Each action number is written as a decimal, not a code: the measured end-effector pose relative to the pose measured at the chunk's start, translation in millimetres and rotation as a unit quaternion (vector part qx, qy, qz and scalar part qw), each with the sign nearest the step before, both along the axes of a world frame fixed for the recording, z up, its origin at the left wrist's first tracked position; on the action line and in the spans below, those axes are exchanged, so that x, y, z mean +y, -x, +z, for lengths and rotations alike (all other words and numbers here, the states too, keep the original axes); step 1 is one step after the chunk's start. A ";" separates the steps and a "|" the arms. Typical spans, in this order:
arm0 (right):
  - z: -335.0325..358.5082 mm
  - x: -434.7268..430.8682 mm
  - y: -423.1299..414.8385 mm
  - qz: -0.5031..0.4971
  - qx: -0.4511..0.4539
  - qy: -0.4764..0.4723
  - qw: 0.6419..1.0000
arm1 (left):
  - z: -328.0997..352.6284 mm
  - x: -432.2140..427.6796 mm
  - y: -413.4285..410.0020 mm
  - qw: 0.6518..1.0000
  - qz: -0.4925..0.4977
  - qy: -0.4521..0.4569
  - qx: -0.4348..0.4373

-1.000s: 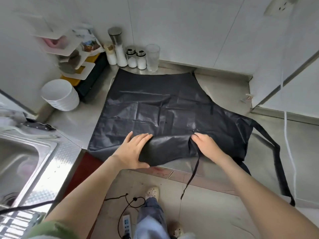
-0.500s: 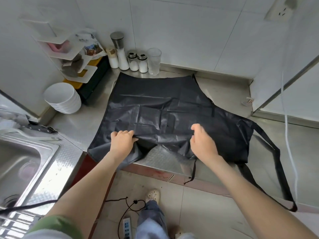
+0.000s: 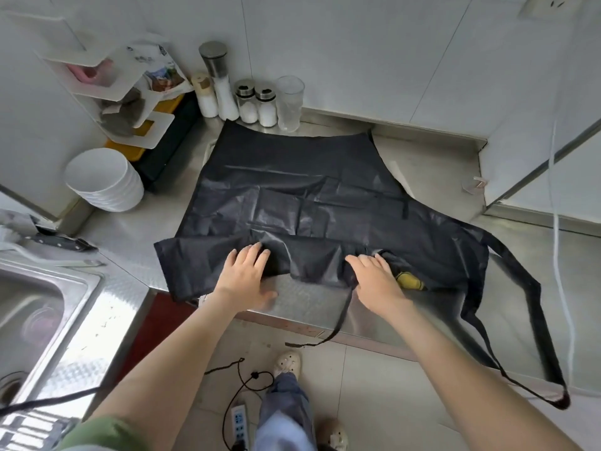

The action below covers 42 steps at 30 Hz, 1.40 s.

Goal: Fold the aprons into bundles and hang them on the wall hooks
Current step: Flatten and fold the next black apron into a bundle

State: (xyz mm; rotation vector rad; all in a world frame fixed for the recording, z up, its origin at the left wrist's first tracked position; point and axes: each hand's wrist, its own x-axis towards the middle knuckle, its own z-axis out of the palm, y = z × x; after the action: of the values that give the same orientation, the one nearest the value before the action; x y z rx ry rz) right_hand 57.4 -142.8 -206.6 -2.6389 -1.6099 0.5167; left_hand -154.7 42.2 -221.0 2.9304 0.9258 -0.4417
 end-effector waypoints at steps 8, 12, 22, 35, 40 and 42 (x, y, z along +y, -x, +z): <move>12.7 9.4 -30.5 -0.113 -0.010 -0.083 0.990 | 7.6 36.6 12.8 0.987 -0.054 -0.154 0.007; 40.3 26.4 -49.2 -0.200 0.069 -0.077 0.974 | 40.1 59.6 -3.9 0.981 -0.015 -0.190 -0.034; 50.8 74.1 -81.2 -0.326 0.339 -0.191 0.861 | 64.0 89.7 -83.5 0.966 -0.009 -0.167 -0.196; -15.1 50.4 -44.3 -0.120 0.133 0.062 0.982 | -5.6 93.4 -59.2 0.975 -0.170 0.140 0.024; 1.9 30.6 -41.9 -0.237 0.116 -0.064 0.962 | -7.4 87.1 -52.5 0.964 -0.242 0.107 0.041; 9.8 21.1 -46.6 -0.320 0.154 -0.029 0.934 | -3.0 82.8 -50.5 0.964 -0.236 0.105 0.059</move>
State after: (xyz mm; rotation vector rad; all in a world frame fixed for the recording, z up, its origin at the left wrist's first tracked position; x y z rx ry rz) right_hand 104.1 -121.7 -196.8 -2.6455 -0.6122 0.7638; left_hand -104.2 125.0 -224.0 2.9269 0.1524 -0.6900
